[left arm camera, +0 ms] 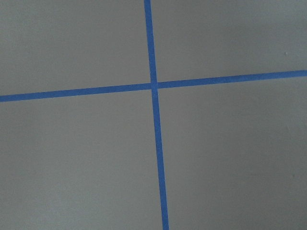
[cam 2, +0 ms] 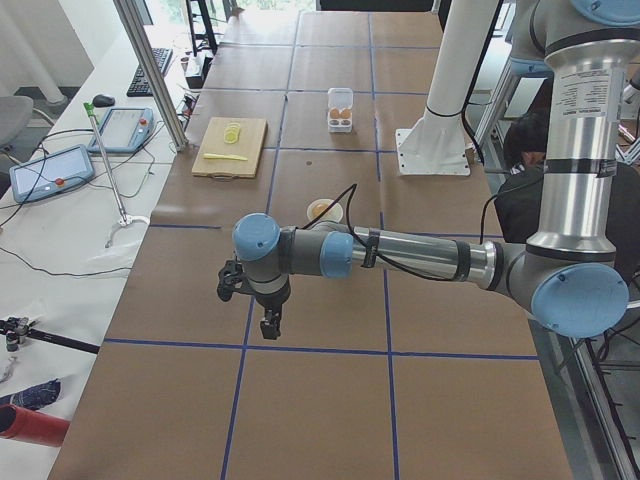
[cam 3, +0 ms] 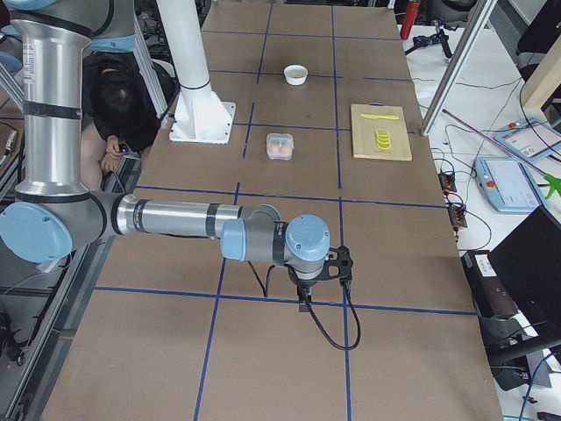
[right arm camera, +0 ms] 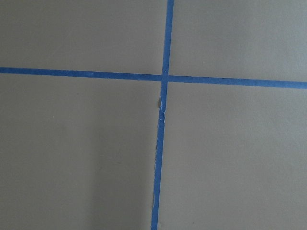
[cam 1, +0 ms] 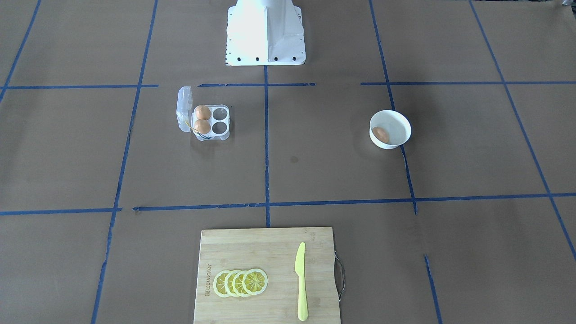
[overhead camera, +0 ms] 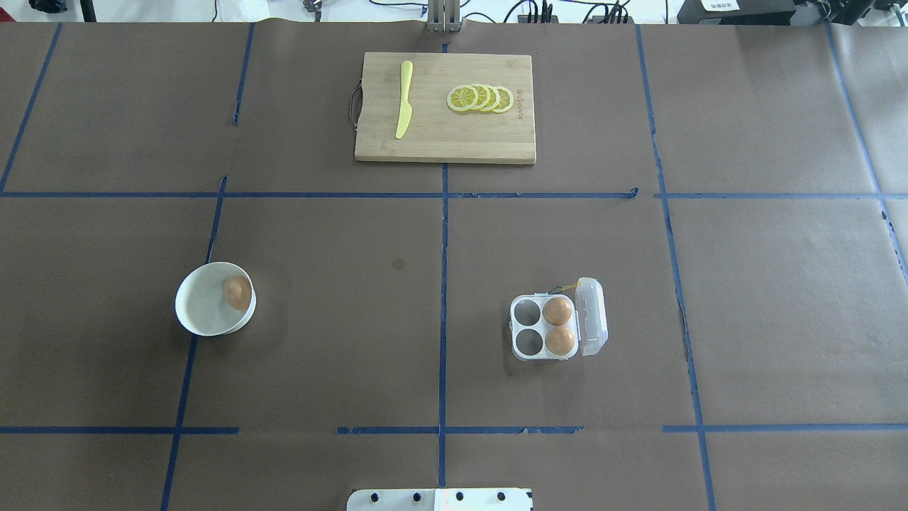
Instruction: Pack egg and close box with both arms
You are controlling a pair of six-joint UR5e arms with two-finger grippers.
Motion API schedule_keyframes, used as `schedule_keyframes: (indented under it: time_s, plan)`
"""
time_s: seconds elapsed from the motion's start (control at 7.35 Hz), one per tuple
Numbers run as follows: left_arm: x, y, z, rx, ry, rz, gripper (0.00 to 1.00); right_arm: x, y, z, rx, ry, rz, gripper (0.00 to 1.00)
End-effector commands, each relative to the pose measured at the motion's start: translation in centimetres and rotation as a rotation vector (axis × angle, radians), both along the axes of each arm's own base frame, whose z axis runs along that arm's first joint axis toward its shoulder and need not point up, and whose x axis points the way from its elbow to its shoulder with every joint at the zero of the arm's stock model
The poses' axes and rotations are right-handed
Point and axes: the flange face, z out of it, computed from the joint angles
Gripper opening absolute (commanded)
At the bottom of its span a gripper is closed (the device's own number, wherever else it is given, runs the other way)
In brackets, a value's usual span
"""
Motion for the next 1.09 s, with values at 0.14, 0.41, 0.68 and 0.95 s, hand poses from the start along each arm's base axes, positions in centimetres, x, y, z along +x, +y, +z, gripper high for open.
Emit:
schedule_keyframes:
  time_s: [0.14,0.41,0.68,0.95]
  plan:
    - [0.0,-0.7,-2.4,0.043,0.002,-0.007,1.00,0.0,-0.4,-0.4,0.006,-0.003,0.002,1.00]
    - [0.7,-6.2,-10.3,0.193,0.014,-0.005,1.00,0.0,-0.5,-0.8,0.018,-0.007,0.001,1.00]
    - [8.3,-9.5,-16.9,0.363,0.055,0.095,1.00,0.0,-0.1,-1.4,0.047,-0.005,0.000,1.00]
    - [18.9,-8.7,-20.7,0.328,0.154,0.178,1.00,0.0,-0.1,-1.4,0.046,-0.005,0.001,1.00]
